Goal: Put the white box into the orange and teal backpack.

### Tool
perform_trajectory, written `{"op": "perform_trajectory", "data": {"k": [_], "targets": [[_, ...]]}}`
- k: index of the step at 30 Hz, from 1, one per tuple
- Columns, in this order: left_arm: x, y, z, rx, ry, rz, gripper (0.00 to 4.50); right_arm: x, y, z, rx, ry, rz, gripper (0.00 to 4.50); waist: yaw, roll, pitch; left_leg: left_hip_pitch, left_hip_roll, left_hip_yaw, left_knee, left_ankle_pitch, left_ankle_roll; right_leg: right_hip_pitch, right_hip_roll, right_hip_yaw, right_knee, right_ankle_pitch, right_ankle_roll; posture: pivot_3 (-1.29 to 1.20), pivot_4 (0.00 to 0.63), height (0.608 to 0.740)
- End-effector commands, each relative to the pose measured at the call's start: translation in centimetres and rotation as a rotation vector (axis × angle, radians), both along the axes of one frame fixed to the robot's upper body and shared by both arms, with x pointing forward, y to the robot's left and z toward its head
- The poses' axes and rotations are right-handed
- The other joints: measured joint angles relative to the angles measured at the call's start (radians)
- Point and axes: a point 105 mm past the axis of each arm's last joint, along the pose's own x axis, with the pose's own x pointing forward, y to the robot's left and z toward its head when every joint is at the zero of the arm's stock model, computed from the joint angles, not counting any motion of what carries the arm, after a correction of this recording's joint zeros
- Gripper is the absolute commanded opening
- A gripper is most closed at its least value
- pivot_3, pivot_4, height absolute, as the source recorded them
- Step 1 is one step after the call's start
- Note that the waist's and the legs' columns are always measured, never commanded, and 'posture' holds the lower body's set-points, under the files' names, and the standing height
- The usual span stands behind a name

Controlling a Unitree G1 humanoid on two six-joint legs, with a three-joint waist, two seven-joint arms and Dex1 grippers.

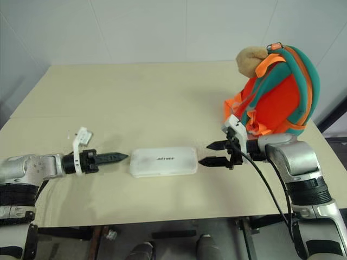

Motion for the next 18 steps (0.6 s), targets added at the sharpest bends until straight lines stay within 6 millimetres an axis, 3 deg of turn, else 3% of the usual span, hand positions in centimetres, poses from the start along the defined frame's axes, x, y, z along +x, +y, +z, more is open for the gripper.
{"op": "perform_trajectory", "data": {"k": [1, 9, 18], "targets": [[-0.4, 0.0, 0.6, -0.010, 0.037, -0.023, 4.46, -0.4, 0.6, -0.4, 0.000, 0.016, 0.011, 4.50, 0.000, 0.000, 0.000, 0.000, 0.000, 0.000, 0.000, 0.000, 0.000, 0.000, 0.000, 0.000, 0.000, 0.000, 0.000, 0.00, 0.150, 0.740], [-1.1, -0.5, -0.4, -0.019, 0.115, -0.033, 4.46, -1.4, 1.9, -2.4, 0.000, 0.094, 0.045, 4.50, 0.001, 0.000, 0.000, 0.000, 0.000, 0.000, 0.000, 0.000, 0.000, 0.000, 0.000, 0.000, 0.000, 0.000, 0.000, 0.00, 0.150, 0.740], [-0.9, -1.4, -2.2, -0.049, 0.174, -0.026, 4.46, 0.2, 3.5, -3.4, 0.039, 0.076, 0.059, 4.50, 0.002, 0.000, 0.000, 0.001, 0.000, 0.000, 0.001, 0.000, 0.000, 0.001, 0.000, 0.000, 0.001, 0.000, 0.000, 0.00, 0.150, 0.740]]}}
